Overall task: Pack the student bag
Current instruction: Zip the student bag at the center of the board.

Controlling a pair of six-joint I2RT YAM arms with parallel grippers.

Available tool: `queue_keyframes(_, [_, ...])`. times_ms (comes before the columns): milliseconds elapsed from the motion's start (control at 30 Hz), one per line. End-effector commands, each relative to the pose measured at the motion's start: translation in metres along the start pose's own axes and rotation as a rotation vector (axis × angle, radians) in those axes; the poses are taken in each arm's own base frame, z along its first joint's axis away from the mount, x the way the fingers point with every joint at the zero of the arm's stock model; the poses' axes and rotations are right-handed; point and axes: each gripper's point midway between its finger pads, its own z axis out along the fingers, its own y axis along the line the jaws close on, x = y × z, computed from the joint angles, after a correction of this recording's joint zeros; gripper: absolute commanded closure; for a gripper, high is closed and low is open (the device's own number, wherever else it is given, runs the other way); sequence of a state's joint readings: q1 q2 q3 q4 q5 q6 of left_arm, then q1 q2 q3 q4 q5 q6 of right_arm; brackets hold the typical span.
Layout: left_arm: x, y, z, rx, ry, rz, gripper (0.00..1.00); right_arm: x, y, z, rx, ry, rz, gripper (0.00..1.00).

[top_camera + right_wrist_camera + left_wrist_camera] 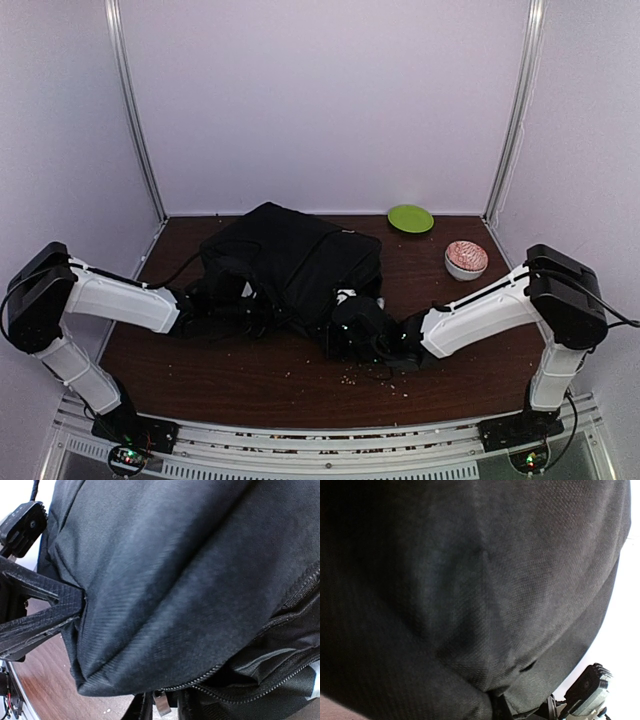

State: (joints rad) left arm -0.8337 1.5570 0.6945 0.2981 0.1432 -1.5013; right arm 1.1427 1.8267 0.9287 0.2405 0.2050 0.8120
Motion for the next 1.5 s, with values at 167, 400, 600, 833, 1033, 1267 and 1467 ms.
queue_keyframes(167, [-0.008,-0.032,0.0,0.097,-0.015,0.028,1.0,0.009,-0.018,0.006,0.087,0.023,-0.024,0.9])
queue_keyframes(400, [-0.008,-0.03,-0.001,0.088,-0.017,0.028,1.0,0.008,-0.021,0.0,0.095,0.019,-0.041,1.0])
queue_keyframes(600, [-0.009,-0.018,0.0,0.059,-0.026,0.022,1.0,0.0,-0.021,-0.022,0.095,0.006,-0.108,1.0])
queue_keyframes(833, [-0.01,-0.005,0.002,0.028,-0.029,0.013,1.0,-0.003,-0.046,-0.049,0.147,-0.023,-0.133,1.0])
queue_keyframes(1033, [-0.007,-0.003,0.001,0.022,-0.02,0.016,1.0,-0.002,-0.066,-0.056,0.203,-0.039,-0.124,1.0])
queue_keyframes(1267, [-0.006,0.001,-0.01,0.011,-0.02,0.032,1.0,-0.017,-0.09,-0.059,0.282,-0.106,-0.053,1.0])
queue_keyframes(1467, [-0.002,0.004,-0.02,0.001,-0.012,0.061,1.0,-0.027,-0.094,-0.053,0.292,-0.141,-0.027,1.0])
